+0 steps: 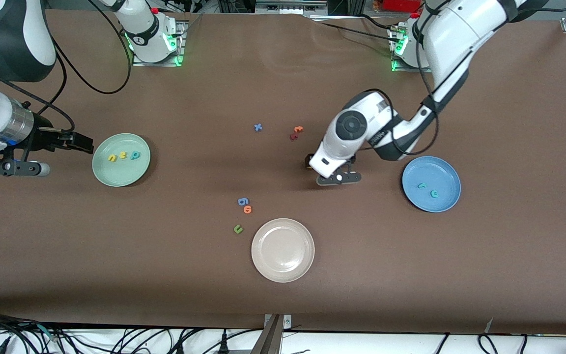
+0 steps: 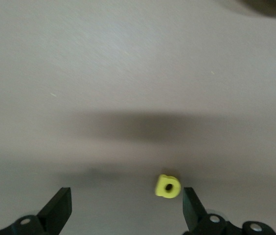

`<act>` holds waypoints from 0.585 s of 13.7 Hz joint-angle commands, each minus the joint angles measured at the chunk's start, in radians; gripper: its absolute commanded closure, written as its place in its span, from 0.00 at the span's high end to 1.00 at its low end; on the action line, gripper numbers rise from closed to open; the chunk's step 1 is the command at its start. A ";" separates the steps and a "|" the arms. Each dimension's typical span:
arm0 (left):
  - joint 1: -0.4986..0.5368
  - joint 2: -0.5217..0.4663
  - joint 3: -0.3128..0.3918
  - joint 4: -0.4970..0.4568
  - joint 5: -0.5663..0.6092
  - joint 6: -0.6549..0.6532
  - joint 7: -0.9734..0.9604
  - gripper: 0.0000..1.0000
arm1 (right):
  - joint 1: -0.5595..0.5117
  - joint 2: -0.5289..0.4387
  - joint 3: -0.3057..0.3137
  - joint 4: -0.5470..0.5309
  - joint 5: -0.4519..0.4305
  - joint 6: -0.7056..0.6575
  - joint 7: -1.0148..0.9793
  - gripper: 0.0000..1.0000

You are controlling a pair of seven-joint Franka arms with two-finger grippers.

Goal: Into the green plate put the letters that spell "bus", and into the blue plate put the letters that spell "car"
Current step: 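Grasp the yellow b letter with the left gripper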

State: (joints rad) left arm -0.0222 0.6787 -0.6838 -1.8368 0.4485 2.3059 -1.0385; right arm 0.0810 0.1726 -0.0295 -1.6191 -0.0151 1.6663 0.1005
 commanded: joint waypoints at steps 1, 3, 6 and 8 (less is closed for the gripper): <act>-0.019 -0.005 0.007 -0.033 0.074 0.050 -0.087 1.00 | 0.009 -0.010 -0.007 -0.010 -0.008 0.000 0.011 0.99; -0.045 0.012 0.017 -0.030 0.091 0.087 -0.126 1.00 | 0.009 -0.010 -0.007 -0.010 -0.008 0.000 0.013 0.99; -0.056 0.051 0.020 -0.024 0.192 0.096 -0.201 0.98 | 0.009 -0.010 -0.007 -0.010 -0.008 -0.002 0.013 0.99; -0.058 0.071 0.020 -0.021 0.251 0.098 -0.247 0.97 | 0.008 -0.010 -0.007 -0.010 -0.006 -0.002 0.013 1.00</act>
State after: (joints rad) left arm -0.0677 0.7233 -0.6712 -1.8689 0.6368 2.3896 -1.2296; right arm 0.0810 0.1726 -0.0295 -1.6194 -0.0151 1.6662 0.1020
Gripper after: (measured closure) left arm 0.031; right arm 0.000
